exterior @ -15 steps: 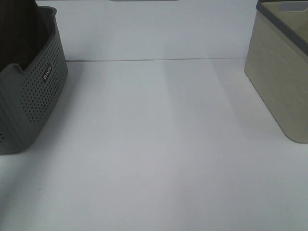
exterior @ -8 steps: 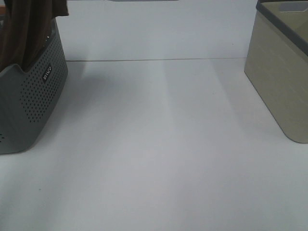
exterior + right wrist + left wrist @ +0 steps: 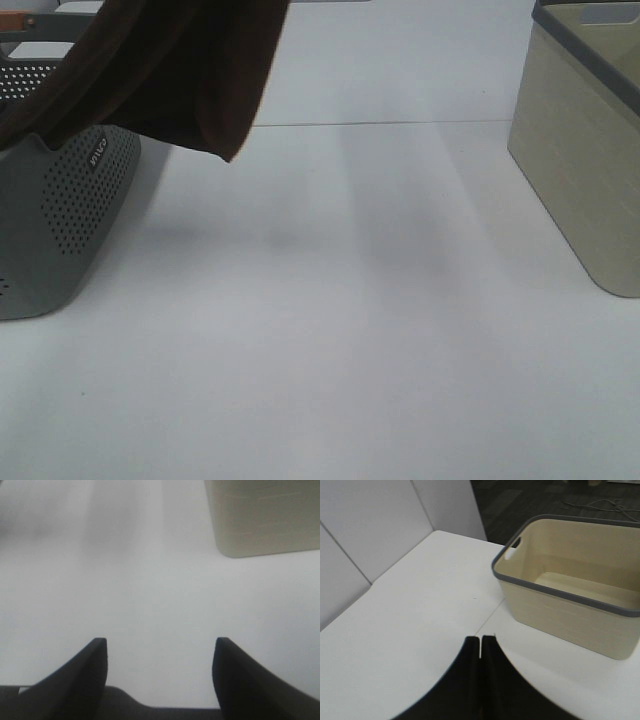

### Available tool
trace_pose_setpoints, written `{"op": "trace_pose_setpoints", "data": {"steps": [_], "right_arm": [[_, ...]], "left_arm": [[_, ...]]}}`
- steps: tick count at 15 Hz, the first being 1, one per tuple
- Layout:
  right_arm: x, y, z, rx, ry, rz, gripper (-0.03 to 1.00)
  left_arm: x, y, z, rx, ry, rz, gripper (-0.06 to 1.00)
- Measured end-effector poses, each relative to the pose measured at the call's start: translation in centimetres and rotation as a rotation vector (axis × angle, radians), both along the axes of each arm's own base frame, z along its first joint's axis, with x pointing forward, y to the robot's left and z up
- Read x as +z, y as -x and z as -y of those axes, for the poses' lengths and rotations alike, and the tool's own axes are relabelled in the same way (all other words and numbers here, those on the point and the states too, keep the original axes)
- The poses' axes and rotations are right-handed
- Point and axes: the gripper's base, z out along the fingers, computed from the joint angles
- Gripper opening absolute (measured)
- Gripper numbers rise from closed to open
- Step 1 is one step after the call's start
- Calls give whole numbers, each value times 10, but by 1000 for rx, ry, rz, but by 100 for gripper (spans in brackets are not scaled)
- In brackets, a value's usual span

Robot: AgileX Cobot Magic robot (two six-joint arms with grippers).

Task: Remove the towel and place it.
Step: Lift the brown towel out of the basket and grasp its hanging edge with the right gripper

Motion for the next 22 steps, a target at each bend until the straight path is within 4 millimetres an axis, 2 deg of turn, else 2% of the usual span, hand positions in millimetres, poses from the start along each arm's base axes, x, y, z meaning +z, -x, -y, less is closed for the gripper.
{"op": "trace_pose_setpoints", "data": {"steps": [1, 4, 5, 7, 8, 10, 13, 15, 18, 19, 20, 22], "right_arm": [[-1, -6, -1, 15, -3, -34, 58], [-1, -43, -14, 146, -72, -154, 56], [-2, -71, -27, 290, -141, -154, 56], [-6, -96, -40, 452, -211, -135, 55], [-7, -103, -43, 506, -227, -117, 55], [-11, -128, -55, 666, -278, -10, 55], [-23, -163, -65, 734, -366, 120, 55], [-34, -175, -92, 823, -381, 151, 56], [-62, -196, -124, 801, -192, 57, 57], [-69, -205, -128, 761, -145, 29, 60], [-72, -219, -134, 738, -132, 14, 68], [-72, -227, -141, 763, -178, 10, 76]], "left_arm": [[0, 4, 4, -16, 0, -3, 0], [-1, 22, 21, -83, -5, -16, 0], [-2, 24, 23, -92, -7, -22, 0], [-2, 24, 23, -93, -10, -25, 0], [-2, 24, 23, -93, -10, -25, 0], [-2, 25, 24, -95, -8, -29, 0], [0, 26, 26, -116, 30, -36, 0], [3, 27, 28, -126, 74, -21, 0], [6, 26, 29, -129, 104, -1, 0], [7, 26, 29, -130, 109, 1, 0], [8, 26, 29, -131, 118, 5, 0], [9, 26, 30, -132, 126, 10, 0]]}}
